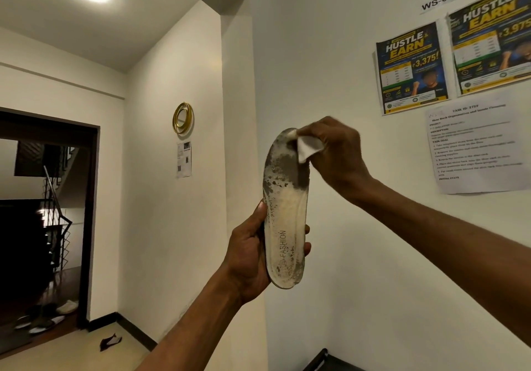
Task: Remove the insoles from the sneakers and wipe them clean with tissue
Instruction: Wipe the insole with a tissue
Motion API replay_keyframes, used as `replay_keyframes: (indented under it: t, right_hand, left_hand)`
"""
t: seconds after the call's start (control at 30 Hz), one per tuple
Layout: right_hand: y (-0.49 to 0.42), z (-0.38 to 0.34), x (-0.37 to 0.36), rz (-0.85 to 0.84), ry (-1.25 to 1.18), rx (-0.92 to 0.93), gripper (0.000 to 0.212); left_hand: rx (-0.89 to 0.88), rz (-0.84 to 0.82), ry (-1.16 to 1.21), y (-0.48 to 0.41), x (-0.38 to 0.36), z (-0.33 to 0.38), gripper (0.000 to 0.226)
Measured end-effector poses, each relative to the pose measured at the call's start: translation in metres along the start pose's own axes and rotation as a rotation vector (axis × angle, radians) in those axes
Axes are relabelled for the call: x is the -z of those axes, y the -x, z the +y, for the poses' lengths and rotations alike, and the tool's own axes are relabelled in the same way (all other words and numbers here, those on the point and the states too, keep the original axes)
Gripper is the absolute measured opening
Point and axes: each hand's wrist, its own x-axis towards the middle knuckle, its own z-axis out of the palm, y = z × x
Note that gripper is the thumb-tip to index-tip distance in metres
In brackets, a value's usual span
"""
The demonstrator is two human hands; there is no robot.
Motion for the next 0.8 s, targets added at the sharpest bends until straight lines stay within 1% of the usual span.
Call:
replay_keyframes:
  t: [0.03,0.07,0.17,0.27,0.3,0.4,0.43,0.53,0.57,0.67,0.7,0.8]
  right_hand:
    - [-0.003,0.001,0.001,0.03,-0.008,-0.023,0.029]
    - [-0.004,0.0,0.002,0.023,-0.012,-0.023,0.03]
    - [-0.002,-0.006,-0.005,-0.071,-0.001,0.052,0.036]
    - [-0.008,-0.005,-0.003,0.011,-0.033,-0.014,0.031]
    - [-0.009,-0.006,-0.004,0.009,-0.041,-0.016,0.031]
    - [0.001,-0.014,-0.013,-0.153,-0.067,0.117,0.037]
    - [0.003,-0.015,-0.016,-0.175,-0.086,0.131,0.038]
    - [-0.001,-0.014,-0.012,-0.05,-0.155,-0.011,0.034]
    - [0.0,-0.016,-0.012,-0.055,-0.156,-0.001,0.033]
    - [0.015,-0.024,-0.024,-0.228,-0.142,0.162,0.032]
    - [0.017,-0.025,-0.026,-0.236,-0.149,0.158,0.032]
    - [0.014,-0.022,-0.024,-0.107,-0.181,0.012,0.034]
  left_hand:
    - [0.001,-0.001,0.0,0.0,-0.001,-0.001,0.061]
    - [0.005,-0.002,-0.002,0.0,-0.001,-0.001,0.061]
    - [0.009,0.0,-0.006,-0.002,0.002,-0.002,0.061]
    - [0.002,0.002,-0.007,-0.002,0.002,-0.002,0.058]
    - [-0.003,0.002,-0.009,-0.002,0.002,-0.003,0.057]
    - [-0.019,0.008,-0.02,-0.003,0.004,-0.003,0.054]
    - [-0.023,0.013,-0.021,-0.003,0.005,-0.003,0.053]
    - [-0.02,0.016,-0.021,-0.004,0.006,-0.002,0.055]
    - [-0.018,0.015,-0.021,-0.005,0.007,-0.002,0.056]
    - [-0.03,0.022,-0.006,-0.007,0.008,-0.002,0.055]
    - [-0.036,0.025,-0.001,-0.008,0.008,-0.001,0.055]
    - [-0.041,0.022,-0.003,-0.011,0.008,0.001,0.056]
